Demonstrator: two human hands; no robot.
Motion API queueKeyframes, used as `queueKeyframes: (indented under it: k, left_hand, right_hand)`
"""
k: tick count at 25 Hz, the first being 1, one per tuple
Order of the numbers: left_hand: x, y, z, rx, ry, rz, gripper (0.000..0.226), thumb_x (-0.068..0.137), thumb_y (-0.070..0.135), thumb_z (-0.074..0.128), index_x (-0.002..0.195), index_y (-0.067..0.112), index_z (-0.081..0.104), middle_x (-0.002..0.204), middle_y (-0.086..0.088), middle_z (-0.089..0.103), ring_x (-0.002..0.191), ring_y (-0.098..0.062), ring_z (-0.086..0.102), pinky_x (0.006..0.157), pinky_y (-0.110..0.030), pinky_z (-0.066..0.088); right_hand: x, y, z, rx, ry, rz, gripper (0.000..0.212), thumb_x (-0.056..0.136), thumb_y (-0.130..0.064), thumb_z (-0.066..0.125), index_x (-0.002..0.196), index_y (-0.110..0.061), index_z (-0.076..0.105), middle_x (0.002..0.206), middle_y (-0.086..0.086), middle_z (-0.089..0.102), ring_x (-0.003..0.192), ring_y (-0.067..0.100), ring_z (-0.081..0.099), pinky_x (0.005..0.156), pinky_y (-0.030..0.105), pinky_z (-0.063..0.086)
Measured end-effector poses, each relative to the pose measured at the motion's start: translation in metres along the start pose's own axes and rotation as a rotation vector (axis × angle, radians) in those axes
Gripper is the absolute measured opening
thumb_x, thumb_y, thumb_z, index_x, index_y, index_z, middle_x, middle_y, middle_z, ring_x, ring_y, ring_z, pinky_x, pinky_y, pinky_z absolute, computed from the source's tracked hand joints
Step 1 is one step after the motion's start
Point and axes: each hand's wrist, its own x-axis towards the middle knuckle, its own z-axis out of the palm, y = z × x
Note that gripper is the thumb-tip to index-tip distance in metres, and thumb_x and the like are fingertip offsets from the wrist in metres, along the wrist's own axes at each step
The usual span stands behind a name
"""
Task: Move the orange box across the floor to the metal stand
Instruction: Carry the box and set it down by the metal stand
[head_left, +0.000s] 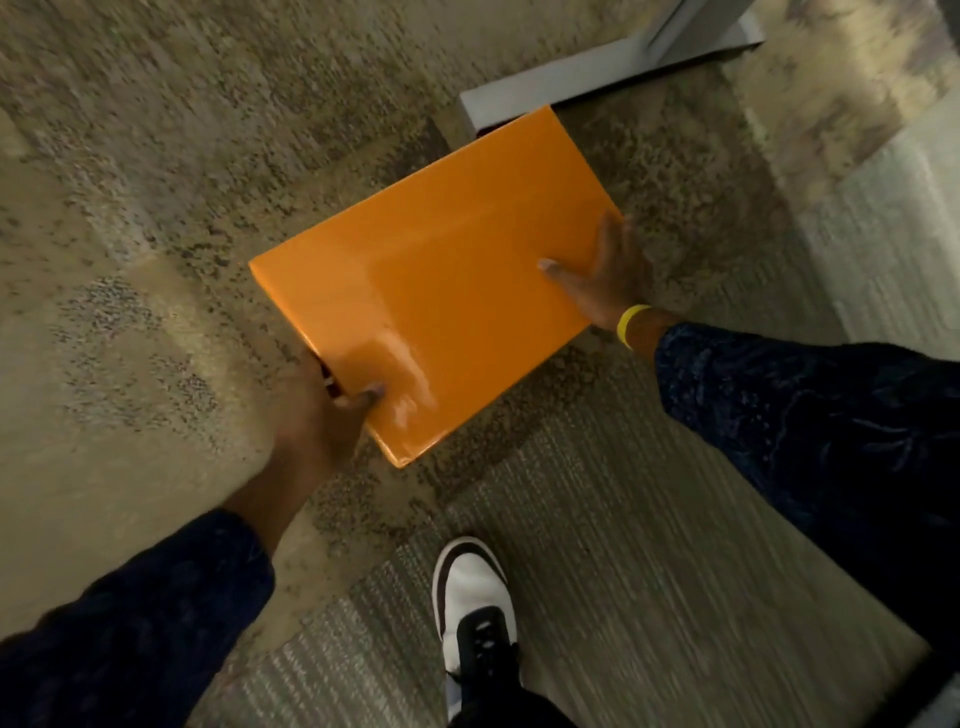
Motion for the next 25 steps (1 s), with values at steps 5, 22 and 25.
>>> queueKeyframes:
  k: [5, 22, 25]
  left_hand:
    - [0.006, 0.021, 0.020, 0.389, -0.045, 0.076, 0.098, 0.084, 0.029, 0.074, 0.153, -0.002, 0.010, 0.160, -0.022, 0.023, 0.139, -0.042, 0.038, 0.107, -0.056, 0.041]
    - [0.015, 0.068, -0.025, 1.267, -0.138, 0.405, 0.103, 0.085, 0.071, 0.046, 0.157, 0.017, -0.004, 0.167, -0.012, -0.013, 0.154, -0.034, -0.006, 0.120, -0.059, 0.014]
    - [0.020, 0.091, -0.019, 1.156, -0.217, 0.333, 0.103, 0.086, 0.065, 0.054, 0.158, 0.014, 0.000, 0.169, -0.008, -0.005, 0.154, -0.036, -0.003, 0.122, -0.057, 0.015]
  right_hand:
    - [-0.013, -0.006, 0.015, -0.117, -0.021, -0.041, 0.108, 0.079, -0.078, 0.054, 0.161, -0.026, 0.005, 0.171, 0.010, -0.009, 0.157, 0.033, -0.007, 0.124, 0.058, 0.001]
    - [-0.102, 0.011, 0.034, 0.267, -0.120, 0.200, 0.121, 0.082, -0.058, 0.072, 0.160, -0.019, -0.012, 0.169, 0.010, -0.020, 0.157, 0.033, -0.008, 0.125, 0.054, 0.015]
    - [-0.119, 0.006, 0.037, 0.443, -0.217, 0.353, 0.123, 0.083, -0.061, 0.069, 0.159, -0.012, -0.014, 0.170, 0.010, -0.012, 0.157, 0.034, 0.006, 0.122, 0.051, 0.025]
